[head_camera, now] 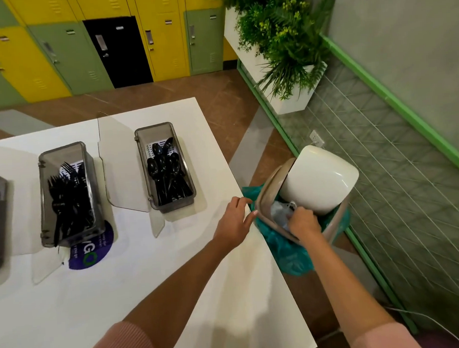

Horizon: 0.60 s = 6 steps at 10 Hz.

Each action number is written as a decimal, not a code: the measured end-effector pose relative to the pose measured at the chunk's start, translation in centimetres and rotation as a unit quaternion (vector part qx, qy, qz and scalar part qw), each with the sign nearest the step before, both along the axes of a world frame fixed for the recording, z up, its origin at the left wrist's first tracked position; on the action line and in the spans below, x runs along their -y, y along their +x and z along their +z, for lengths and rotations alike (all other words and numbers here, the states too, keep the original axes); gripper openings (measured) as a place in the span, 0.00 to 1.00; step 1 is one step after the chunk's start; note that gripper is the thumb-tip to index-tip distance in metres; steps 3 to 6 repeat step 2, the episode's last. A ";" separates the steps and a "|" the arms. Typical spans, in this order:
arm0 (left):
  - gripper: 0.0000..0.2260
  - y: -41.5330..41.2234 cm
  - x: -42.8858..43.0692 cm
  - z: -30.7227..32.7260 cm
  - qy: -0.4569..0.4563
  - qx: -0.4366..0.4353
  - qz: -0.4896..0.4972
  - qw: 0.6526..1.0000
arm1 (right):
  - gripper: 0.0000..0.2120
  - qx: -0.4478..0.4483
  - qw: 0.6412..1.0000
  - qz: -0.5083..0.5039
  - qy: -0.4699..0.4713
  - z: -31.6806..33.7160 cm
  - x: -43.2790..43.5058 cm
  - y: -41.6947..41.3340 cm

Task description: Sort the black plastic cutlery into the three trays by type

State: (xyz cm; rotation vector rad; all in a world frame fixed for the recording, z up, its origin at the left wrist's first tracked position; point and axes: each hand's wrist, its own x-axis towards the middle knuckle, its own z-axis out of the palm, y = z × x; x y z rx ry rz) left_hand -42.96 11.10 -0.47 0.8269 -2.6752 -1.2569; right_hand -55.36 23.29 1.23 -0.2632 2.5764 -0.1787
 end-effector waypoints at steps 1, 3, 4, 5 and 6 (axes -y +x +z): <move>0.16 2.6 1.1 0.9 -0.020 -0.024 0.018 0.999 | 0.21 -0.027 1.000 0.008 0.014 1.7 0.0 1.7; 0.14 5.4 2.7 1.7 -0.048 -0.046 0.053 0.996 | 0.19 -0.084 0.996 0.022 0.019 4.1 1.2 4.1; 0.14 5.4 2.7 1.7 -0.048 -0.046 0.053 0.996 | 0.19 -0.084 0.996 0.022 0.019 4.1 1.2 4.1; 0.14 5.4 2.7 1.7 -0.048 -0.046 0.053 0.996 | 0.19 -0.084 0.996 0.022 0.019 4.1 1.2 4.1; 0.14 5.4 2.7 1.7 -0.048 -0.046 0.053 0.996 | 0.19 -0.084 0.996 0.022 0.019 4.1 1.2 4.1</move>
